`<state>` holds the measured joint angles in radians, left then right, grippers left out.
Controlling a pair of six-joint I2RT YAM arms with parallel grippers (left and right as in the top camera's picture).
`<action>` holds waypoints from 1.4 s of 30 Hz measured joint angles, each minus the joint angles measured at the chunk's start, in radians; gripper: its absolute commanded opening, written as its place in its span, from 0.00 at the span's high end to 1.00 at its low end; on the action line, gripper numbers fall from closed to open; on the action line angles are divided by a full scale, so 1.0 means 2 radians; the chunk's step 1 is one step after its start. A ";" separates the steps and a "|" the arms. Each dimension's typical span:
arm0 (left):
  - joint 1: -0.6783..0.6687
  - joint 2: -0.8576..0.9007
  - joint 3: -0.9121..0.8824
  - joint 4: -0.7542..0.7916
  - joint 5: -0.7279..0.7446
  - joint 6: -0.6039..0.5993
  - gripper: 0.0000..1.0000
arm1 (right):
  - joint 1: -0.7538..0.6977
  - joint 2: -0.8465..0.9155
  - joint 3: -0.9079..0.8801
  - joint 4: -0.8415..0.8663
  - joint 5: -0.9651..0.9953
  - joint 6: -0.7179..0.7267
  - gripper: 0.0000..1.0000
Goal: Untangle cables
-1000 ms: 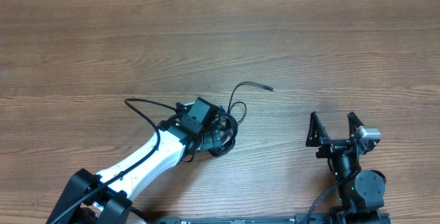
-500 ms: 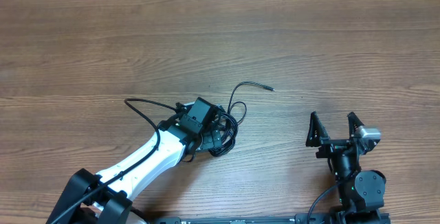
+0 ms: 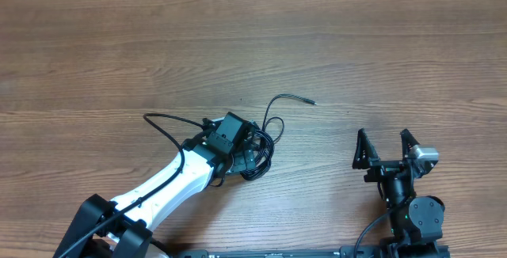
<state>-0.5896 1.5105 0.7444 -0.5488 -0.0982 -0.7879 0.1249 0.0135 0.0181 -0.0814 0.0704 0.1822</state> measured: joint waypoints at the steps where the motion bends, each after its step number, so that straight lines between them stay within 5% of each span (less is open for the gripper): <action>1: 0.000 0.000 0.000 0.000 -0.001 0.000 0.00 | 0.000 0.000 0.000 0.000 0.000 0.000 0.00; 42: 0.000 0.000 -0.021 0.012 -0.010 -0.002 0.00 | 0.000 0.000 0.000 0.000 0.000 0.000 0.00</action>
<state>-0.5896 1.5105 0.7017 -0.5251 -0.1173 -0.7914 0.1249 0.0135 0.0181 -0.0822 0.0704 0.1829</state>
